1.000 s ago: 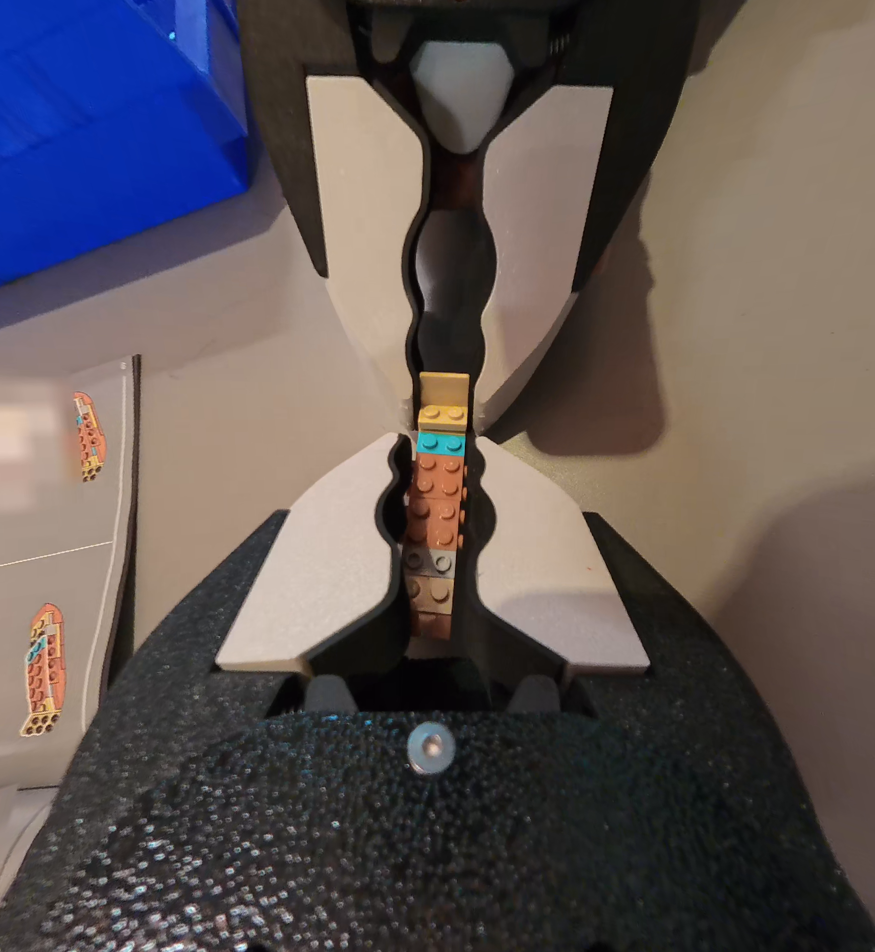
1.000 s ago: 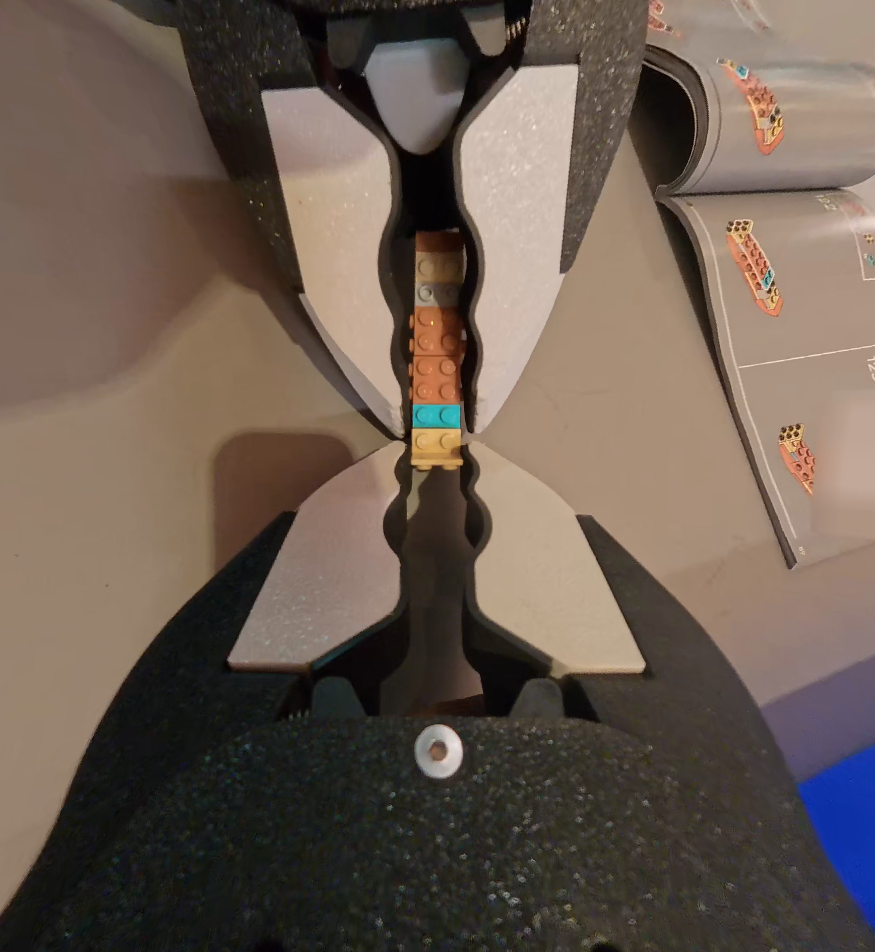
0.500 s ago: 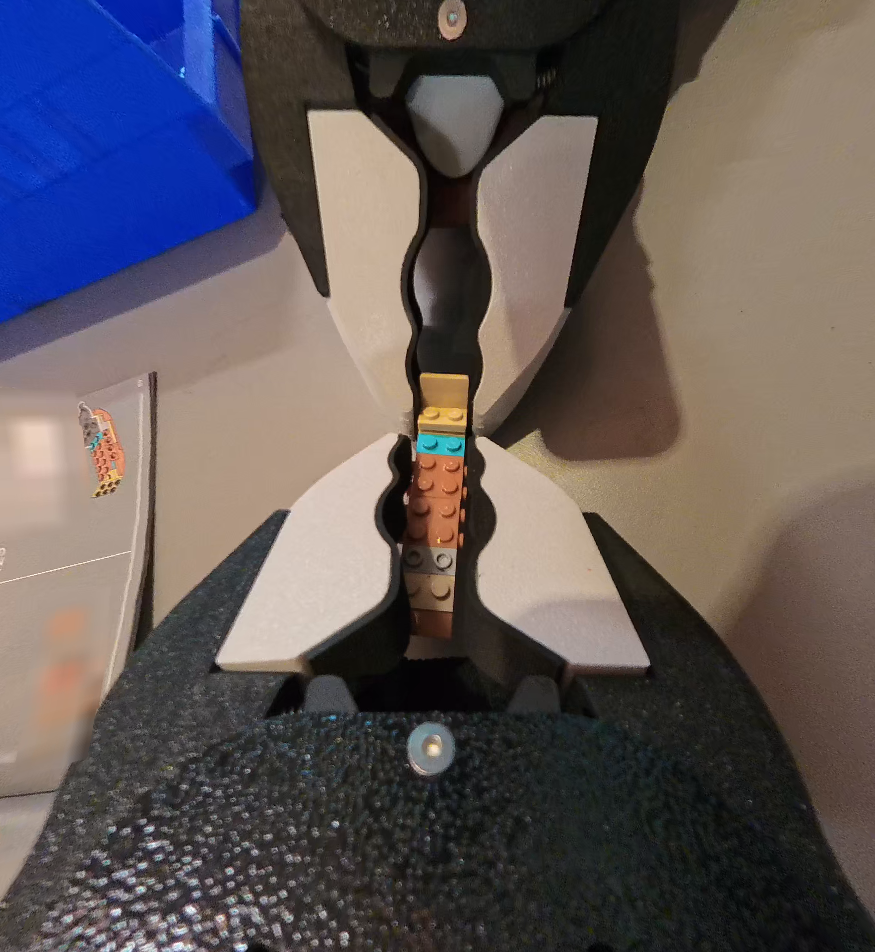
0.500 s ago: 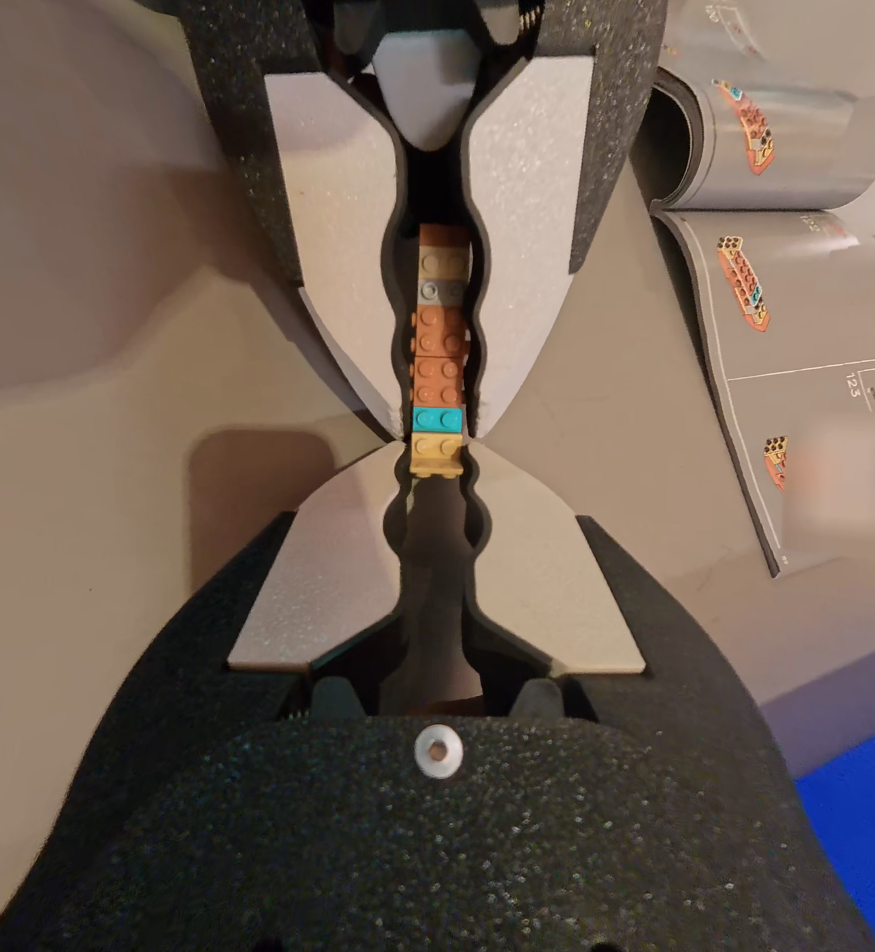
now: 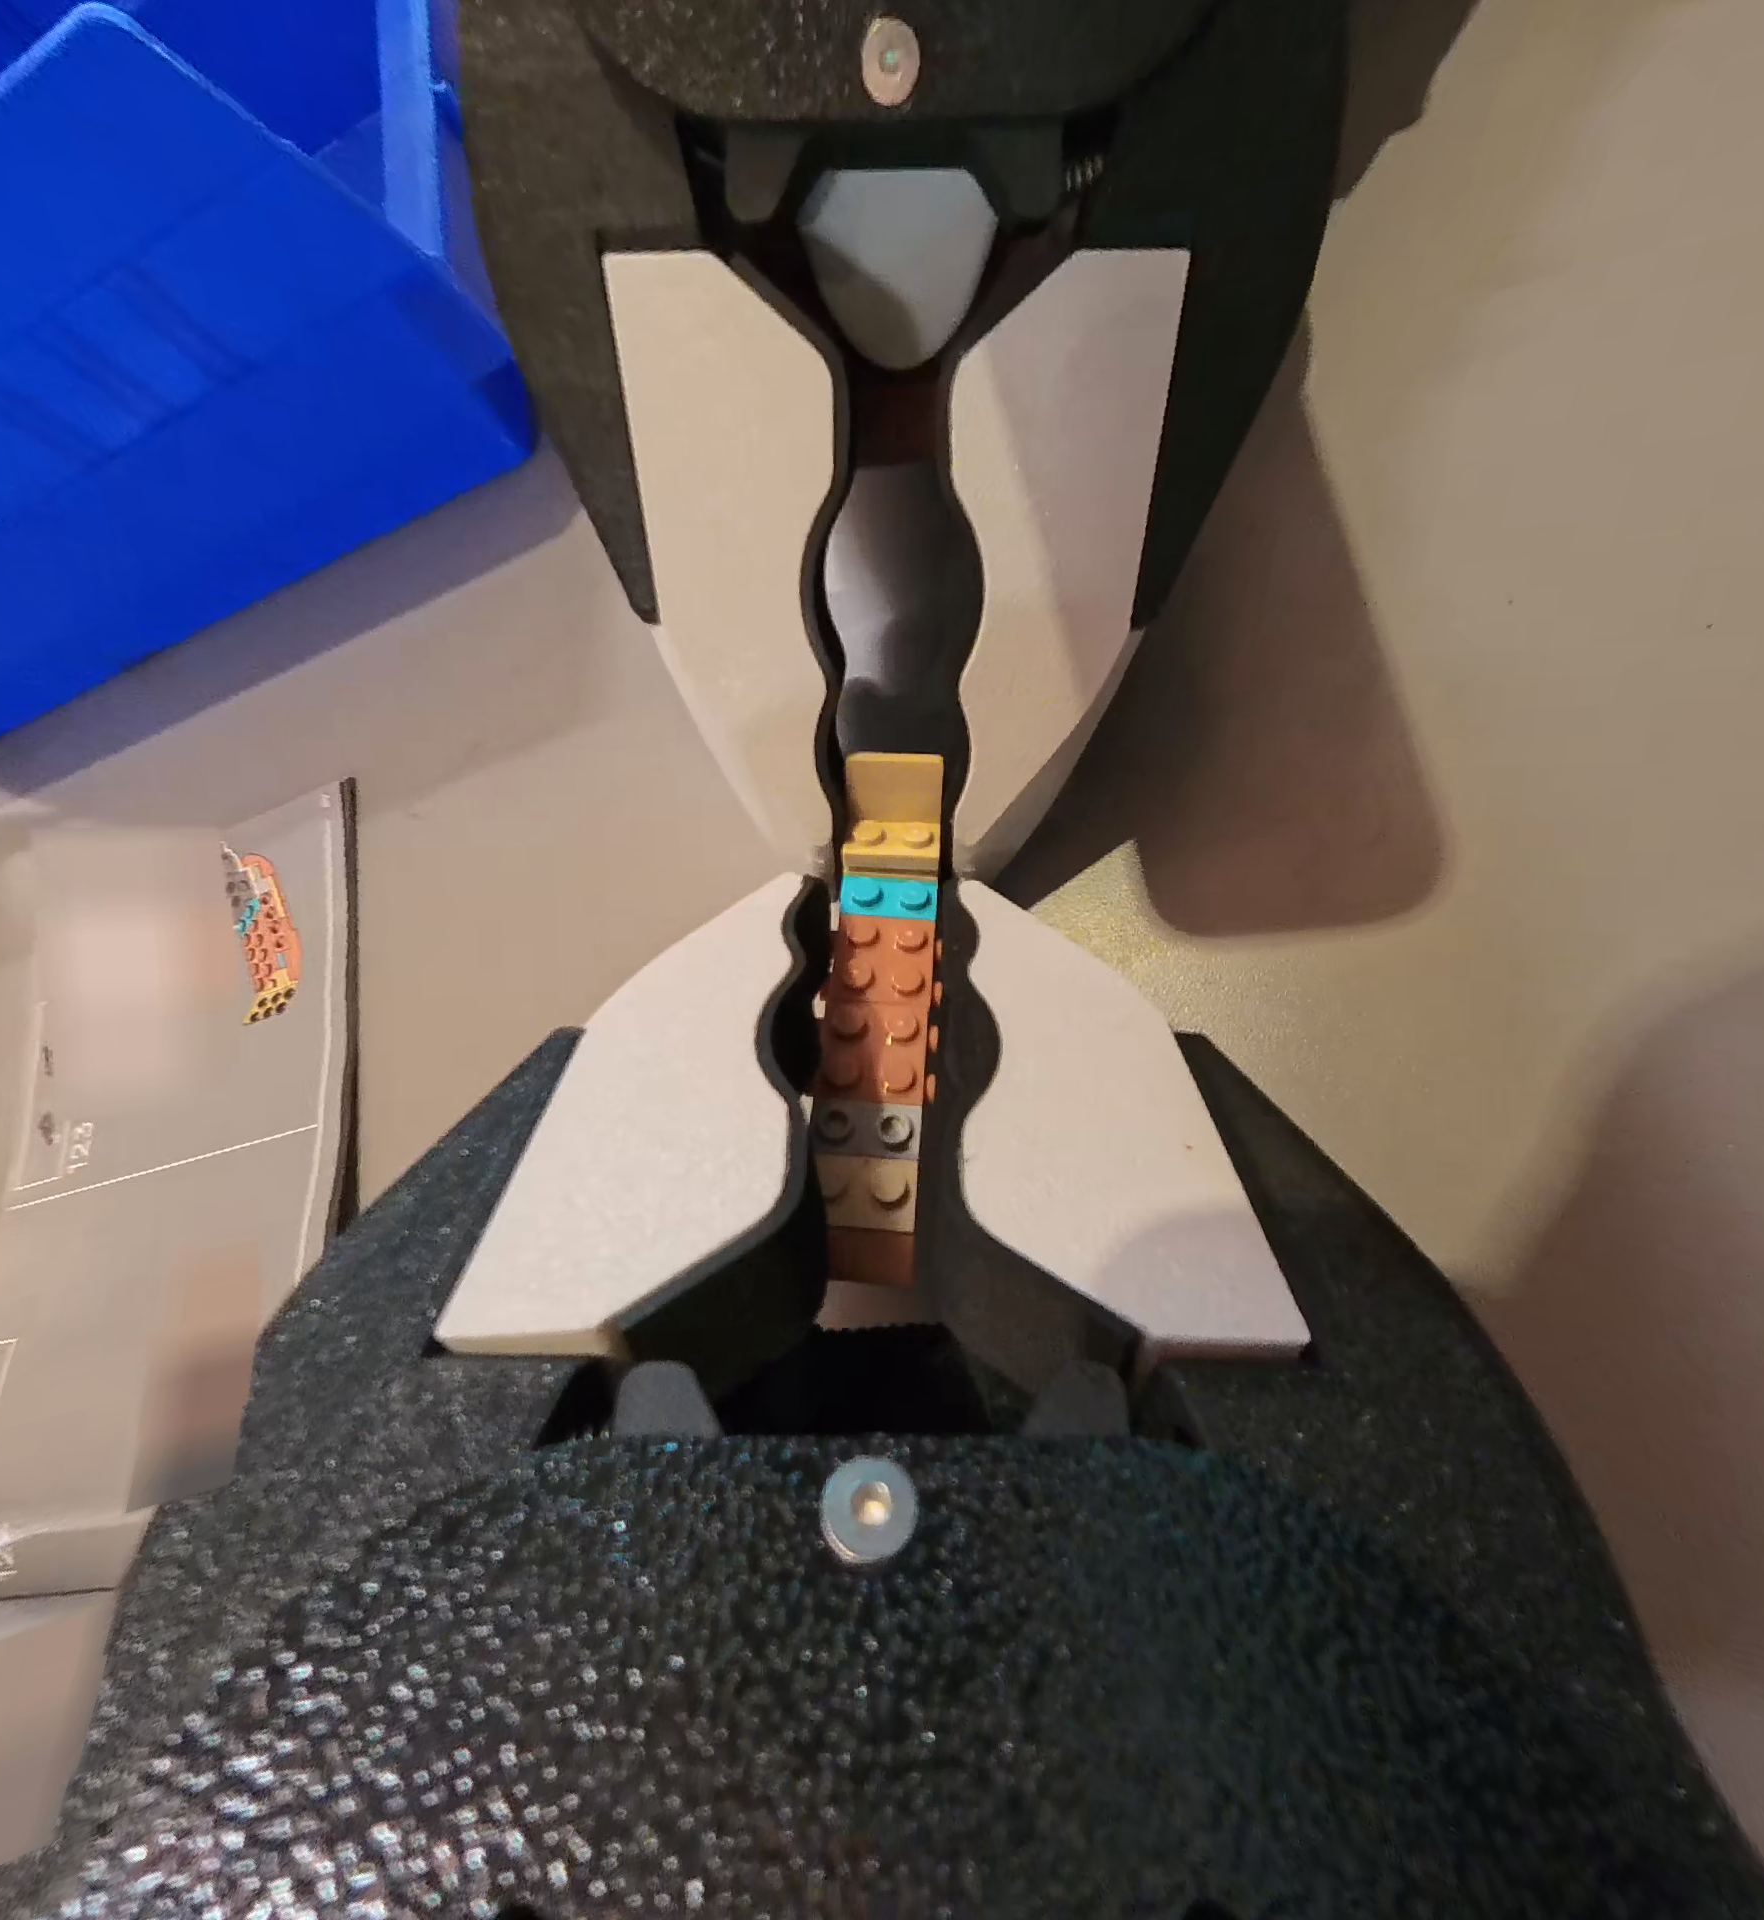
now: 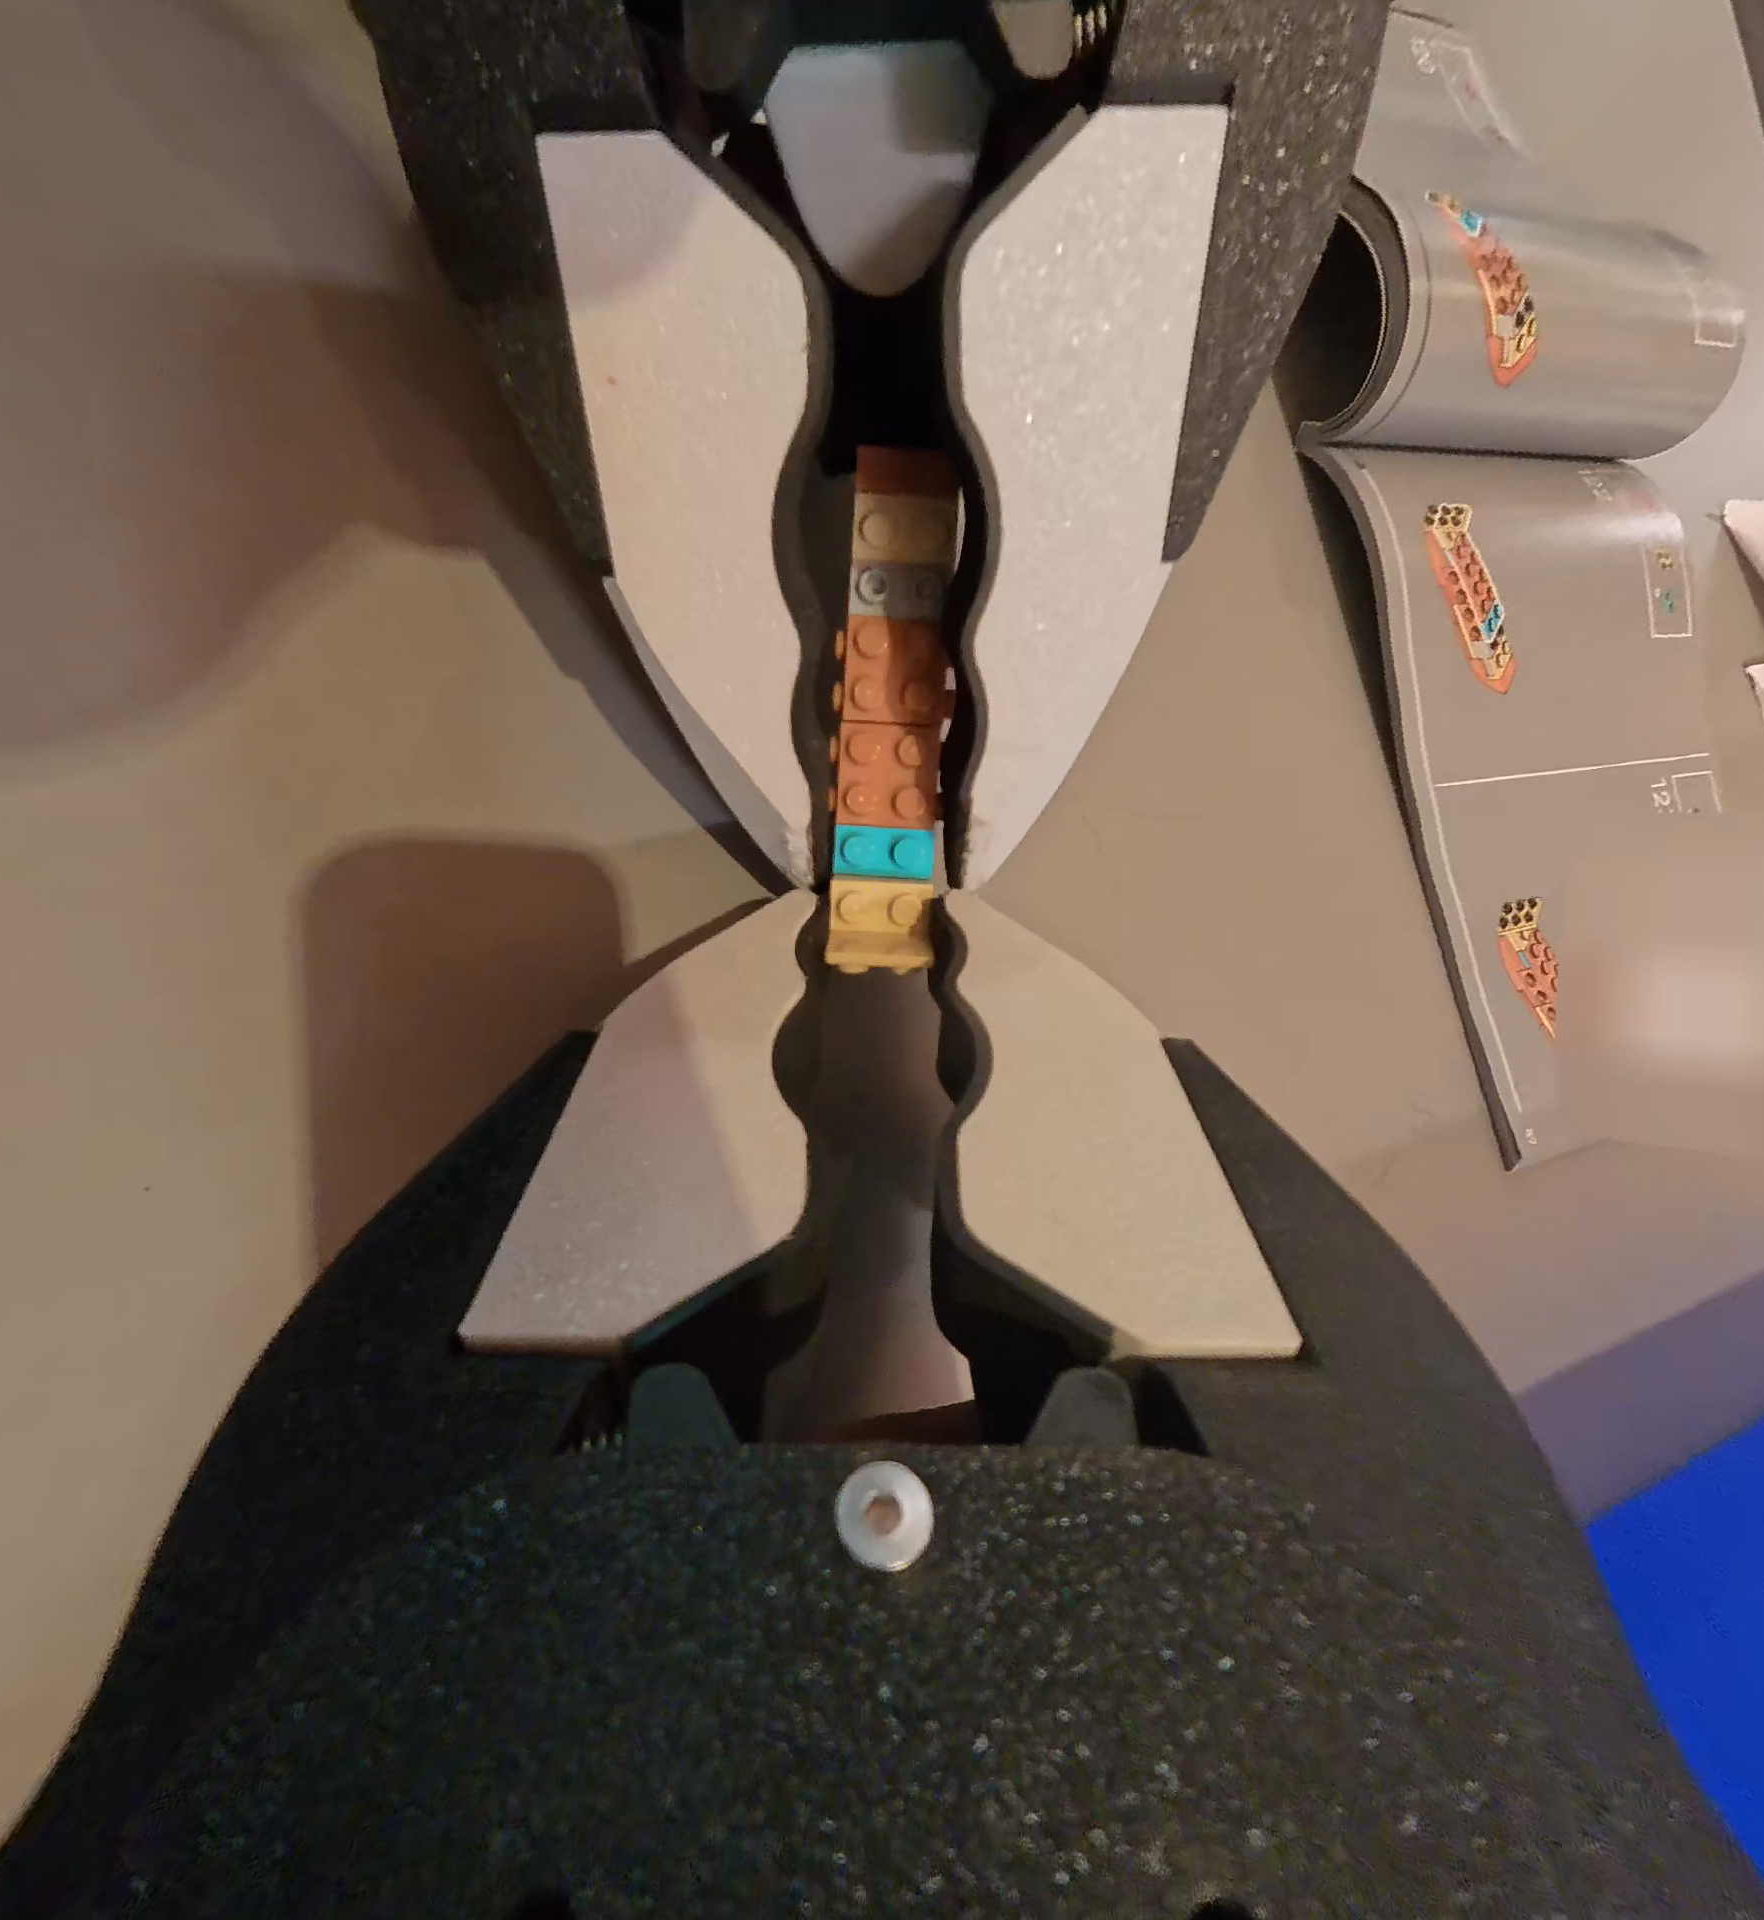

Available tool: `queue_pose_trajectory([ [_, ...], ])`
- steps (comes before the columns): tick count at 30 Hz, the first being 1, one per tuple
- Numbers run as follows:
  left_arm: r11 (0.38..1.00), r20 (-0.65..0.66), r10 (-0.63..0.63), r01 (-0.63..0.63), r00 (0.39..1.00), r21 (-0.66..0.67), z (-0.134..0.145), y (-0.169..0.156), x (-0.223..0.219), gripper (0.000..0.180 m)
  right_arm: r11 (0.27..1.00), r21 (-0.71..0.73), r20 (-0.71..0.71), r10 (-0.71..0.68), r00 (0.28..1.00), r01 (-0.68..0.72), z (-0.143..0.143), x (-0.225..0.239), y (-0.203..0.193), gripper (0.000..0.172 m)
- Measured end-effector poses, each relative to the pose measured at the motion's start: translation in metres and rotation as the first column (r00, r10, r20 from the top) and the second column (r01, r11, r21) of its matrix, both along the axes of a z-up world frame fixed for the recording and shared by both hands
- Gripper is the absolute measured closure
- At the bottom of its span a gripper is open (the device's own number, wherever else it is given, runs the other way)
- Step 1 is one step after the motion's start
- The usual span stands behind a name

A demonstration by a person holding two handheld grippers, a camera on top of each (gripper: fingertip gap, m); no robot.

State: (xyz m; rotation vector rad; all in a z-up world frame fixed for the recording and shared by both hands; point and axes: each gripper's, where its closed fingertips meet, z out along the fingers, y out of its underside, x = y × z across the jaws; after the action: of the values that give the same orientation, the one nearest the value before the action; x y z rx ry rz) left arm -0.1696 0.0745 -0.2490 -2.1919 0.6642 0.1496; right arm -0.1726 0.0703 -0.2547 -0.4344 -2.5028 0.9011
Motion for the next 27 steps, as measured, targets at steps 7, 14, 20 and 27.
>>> queue_pose_trajectory([
  [7,0.999,-0.012,-0.033,0.034,0.999,0.032,0.002,0.0,0.002,0.16,1.0,-0.023,0.029,0.006,1.0,-0.005,0.002,0.002,0.0,0.154],
  [14,0.997,-0.013,-0.046,0.046,0.999,0.054,0.005,0.001,0.002,0.159,0.998,-0.06,0.058,0.006,0.998,-0.003,0.004,0.003,0.0,0.155],
  [20,0.996,-0.048,-0.064,0.068,0.997,0.065,0.007,-0.001,0.002,0.158,0.998,-0.07,0.07,0.012,0.997,-0.007,0.004,0.004,0.0,0.155],
  [27,0.975,-0.119,-0.162,0.178,0.98,0.132,0.027,-0.011,0.002,0.153,0.989,-0.145,0.187,0.023,0.982,0.004,0.001,0.009,0.0,0.154],
])
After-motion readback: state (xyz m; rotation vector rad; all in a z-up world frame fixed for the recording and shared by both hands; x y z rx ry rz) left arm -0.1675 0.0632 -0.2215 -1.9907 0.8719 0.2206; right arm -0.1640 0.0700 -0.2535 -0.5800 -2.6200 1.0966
